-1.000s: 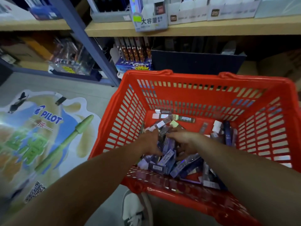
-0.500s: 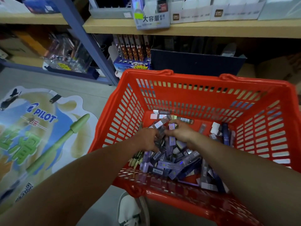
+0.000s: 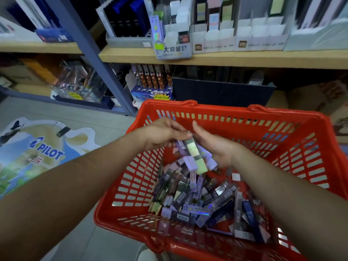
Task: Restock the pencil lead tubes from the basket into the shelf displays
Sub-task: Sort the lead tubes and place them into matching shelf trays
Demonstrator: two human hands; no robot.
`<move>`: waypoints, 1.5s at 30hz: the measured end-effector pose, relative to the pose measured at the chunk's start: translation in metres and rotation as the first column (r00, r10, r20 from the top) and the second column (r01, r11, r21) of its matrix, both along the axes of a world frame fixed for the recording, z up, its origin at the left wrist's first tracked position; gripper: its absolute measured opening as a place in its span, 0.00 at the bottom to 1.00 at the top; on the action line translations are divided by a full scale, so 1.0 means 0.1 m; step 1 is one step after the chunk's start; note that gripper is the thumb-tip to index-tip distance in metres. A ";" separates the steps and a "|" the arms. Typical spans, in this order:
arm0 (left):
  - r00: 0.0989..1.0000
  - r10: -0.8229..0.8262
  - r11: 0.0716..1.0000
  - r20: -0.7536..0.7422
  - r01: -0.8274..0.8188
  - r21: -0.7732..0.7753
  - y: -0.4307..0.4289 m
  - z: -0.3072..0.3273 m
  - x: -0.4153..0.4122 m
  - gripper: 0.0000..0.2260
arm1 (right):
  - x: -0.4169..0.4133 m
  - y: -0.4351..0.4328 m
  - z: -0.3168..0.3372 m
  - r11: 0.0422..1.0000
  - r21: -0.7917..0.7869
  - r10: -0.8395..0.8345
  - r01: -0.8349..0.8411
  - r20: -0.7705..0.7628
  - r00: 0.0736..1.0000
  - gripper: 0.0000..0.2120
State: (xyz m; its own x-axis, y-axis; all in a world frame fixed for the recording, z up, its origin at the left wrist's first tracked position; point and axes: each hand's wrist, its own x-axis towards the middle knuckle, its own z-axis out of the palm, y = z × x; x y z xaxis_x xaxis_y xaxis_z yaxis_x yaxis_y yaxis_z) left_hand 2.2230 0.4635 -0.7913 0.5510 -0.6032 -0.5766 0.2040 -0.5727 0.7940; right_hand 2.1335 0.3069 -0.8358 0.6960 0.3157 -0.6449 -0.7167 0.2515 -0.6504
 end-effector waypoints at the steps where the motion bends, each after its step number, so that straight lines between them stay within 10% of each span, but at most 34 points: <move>1: 0.998 0.060 0.997 0.003 -0.060 -0.046 -0.04 0.06 0.01 0.07 | 0.01 0.01 0.07 0.999 0.020 0.029 -0.030 0.018 0.999 0.38; 7: 0.947 0.238 0.964 0.216 -0.202 -0.175 -0.18 0.33 0.01 0.05 | 0.06 -0.01 0.39 0.990 0.072 -0.134 0.122 0.214 0.967 0.14; 18: 0.832 0.183 0.976 0.523 -0.092 -0.195 -0.24 1.15 0.21 0.10 | 0.15 -0.37 1.00 0.928 0.140 -0.373 0.346 0.390 0.842 0.13; 26: 0.851 0.475 0.815 0.223 -0.329 -0.477 -0.34 1.31 0.13 0.05 | 0.26 -0.51 1.41 0.808 0.337 -0.589 0.483 0.450 0.671 0.08; 32: 0.861 0.302 0.892 0.410 -0.103 -0.440 -0.38 1.45 -0.01 0.09 | 0.38 -0.49 1.71 0.738 0.339 -0.673 0.583 0.421 0.607 0.08; 39: 0.621 0.031 0.982 0.783 0.125 -0.138 -0.49 1.67 0.15 0.11 | 0.46 -0.46 2.01 0.781 0.179 -0.603 0.599 0.470 0.645 0.07; 45: 0.902 0.155 0.908 0.403 0.031 -0.418 -0.63 1.75 0.18 0.07 | 0.40 -0.69 2.22 0.840 -0.005 -0.464 0.543 0.513 0.723 0.07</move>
State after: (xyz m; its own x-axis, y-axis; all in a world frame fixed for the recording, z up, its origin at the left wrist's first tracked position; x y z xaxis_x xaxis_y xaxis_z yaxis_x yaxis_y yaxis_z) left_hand 2.2411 0.4000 -0.6163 0.7270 -0.6866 0.0046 -0.1758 -0.1796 0.9679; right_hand 2.1740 0.2381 -0.6135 0.9504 -0.2393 -0.1985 -0.1029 0.3605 -0.9271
